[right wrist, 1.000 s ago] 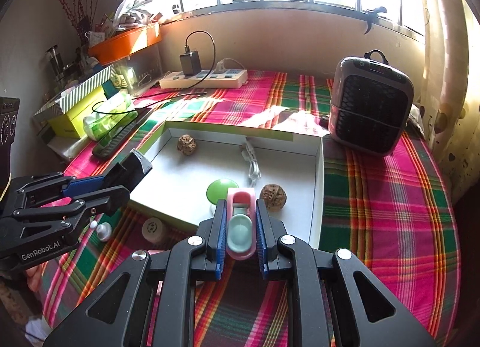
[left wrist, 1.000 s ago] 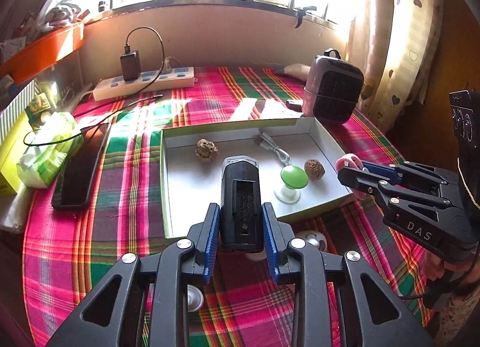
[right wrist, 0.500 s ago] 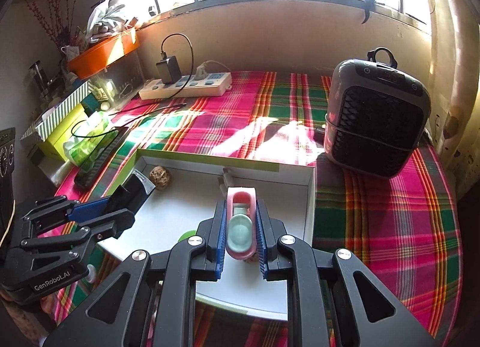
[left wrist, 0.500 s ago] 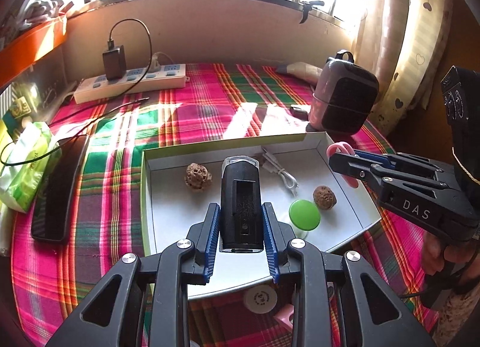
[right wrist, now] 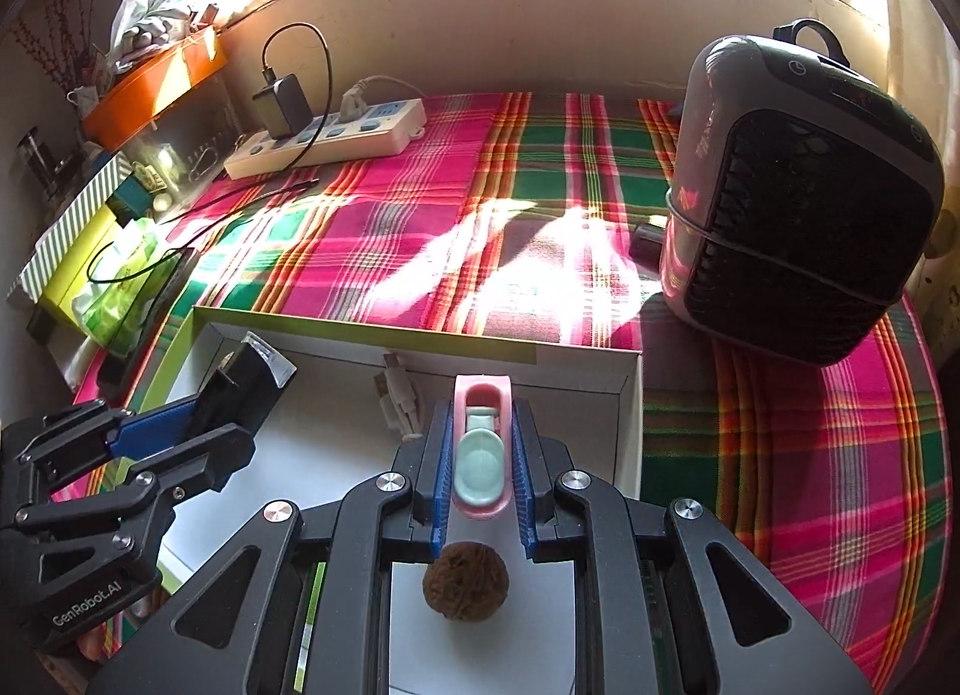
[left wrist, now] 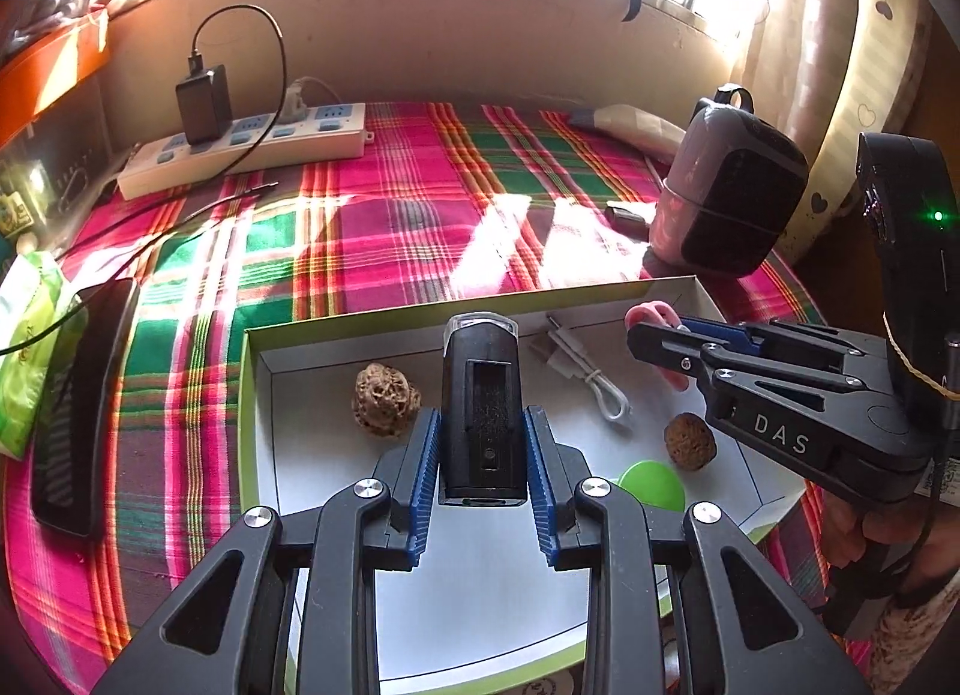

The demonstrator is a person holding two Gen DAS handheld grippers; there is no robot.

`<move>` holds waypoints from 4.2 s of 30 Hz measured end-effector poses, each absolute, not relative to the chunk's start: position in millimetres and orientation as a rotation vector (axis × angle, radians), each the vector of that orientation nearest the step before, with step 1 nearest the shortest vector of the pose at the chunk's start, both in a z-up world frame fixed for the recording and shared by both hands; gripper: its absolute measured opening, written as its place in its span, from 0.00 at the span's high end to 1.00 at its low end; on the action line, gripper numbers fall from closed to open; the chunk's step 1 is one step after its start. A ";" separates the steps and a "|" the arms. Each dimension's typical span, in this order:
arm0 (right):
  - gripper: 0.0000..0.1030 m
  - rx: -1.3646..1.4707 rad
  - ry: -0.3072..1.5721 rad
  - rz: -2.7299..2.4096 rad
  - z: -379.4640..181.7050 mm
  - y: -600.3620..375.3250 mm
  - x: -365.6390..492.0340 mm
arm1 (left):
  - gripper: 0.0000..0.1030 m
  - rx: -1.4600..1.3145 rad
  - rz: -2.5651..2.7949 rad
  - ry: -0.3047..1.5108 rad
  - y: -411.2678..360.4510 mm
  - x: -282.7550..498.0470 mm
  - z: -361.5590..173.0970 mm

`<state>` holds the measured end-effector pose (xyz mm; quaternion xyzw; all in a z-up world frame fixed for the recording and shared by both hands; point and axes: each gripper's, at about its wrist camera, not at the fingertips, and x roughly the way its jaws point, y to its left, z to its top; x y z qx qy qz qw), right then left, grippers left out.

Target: Organize objects

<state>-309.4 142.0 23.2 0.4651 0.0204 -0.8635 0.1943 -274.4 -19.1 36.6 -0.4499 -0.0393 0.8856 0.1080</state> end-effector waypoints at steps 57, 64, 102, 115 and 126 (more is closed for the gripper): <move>0.66 1.231 0.093 -2.496 27.8 136.5 -272.8 | 0.75 -1.302 2.713 0.002 -12.1 -244.6 37.6; 0.66 1.187 0.077 -2.514 35.4 138.5 -247.8 | 0.75 -1.291 2.714 -0.011 -11.5 -222.3 39.9; 0.57 1.063 0.137 -2.394 25.8 119.9 -133.5 | 0.70 -1.233 2.831 -0.158 -80.2 -113.9 40.6; 0.57 1.081 0.192 -2.320 11.9 104.7 -121.3 | 0.66 -1.312 2.756 -0.201 -86.9 -106.0 18.9; 0.57 1.102 0.214 -2.277 3.4 95.7 -122.8 | 0.66 -1.347 2.724 -0.195 -80.7 -114.9 8.9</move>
